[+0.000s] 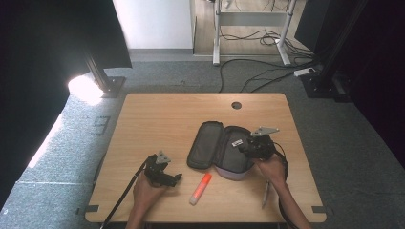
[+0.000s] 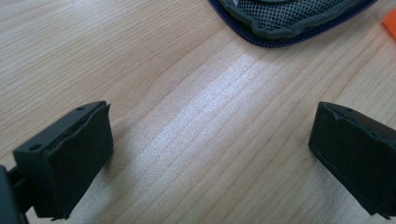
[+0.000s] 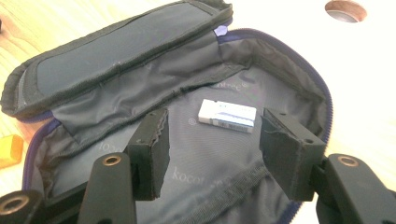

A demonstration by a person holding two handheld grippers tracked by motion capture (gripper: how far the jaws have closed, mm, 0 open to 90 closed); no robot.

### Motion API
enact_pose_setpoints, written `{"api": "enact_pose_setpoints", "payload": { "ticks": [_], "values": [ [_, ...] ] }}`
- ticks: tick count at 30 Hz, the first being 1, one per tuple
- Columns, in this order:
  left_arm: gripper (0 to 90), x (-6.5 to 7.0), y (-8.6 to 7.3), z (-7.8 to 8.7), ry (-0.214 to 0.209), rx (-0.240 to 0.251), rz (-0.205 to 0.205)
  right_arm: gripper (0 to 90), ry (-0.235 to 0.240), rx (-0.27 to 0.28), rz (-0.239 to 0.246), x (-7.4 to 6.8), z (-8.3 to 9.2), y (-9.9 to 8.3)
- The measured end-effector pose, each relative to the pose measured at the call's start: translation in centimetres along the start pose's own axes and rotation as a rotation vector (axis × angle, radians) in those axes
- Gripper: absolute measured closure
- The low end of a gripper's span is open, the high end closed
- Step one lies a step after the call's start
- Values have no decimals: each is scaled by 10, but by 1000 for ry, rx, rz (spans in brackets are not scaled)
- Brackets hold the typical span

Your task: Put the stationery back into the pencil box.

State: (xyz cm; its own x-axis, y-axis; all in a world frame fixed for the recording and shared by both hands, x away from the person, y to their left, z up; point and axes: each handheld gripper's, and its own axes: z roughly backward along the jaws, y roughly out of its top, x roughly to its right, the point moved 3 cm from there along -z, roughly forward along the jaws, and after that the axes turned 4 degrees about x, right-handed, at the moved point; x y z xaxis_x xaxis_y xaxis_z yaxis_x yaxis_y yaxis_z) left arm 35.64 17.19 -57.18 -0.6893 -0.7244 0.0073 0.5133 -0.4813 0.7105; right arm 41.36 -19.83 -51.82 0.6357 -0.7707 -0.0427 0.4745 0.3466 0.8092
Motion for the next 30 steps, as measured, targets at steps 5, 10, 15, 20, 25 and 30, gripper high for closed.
{"api": "enact_pose_setpoints", "payload": {
  "ticks": [5,10,15,20,25,30],
  "values": [
    [0,0,0,0,1,0,0,418,-8,2,-1,2,8,-3],
    [0,0,0,0,0,0,0,418,-23,12,-13,8,19,-10],
    [0,0,0,0,0,0,0,418,-31,16,-27,12,24,-17],
    [0,0,0,0,1,0,0,414,-40,13,-31,14,30,-24],
    [0,0,0,0,0,0,0,400,-47,0,-39,17,36,-31],
    [0,0,0,0,0,0,0,382,-49,-12,-59,20,41,-40]
  ]
}}
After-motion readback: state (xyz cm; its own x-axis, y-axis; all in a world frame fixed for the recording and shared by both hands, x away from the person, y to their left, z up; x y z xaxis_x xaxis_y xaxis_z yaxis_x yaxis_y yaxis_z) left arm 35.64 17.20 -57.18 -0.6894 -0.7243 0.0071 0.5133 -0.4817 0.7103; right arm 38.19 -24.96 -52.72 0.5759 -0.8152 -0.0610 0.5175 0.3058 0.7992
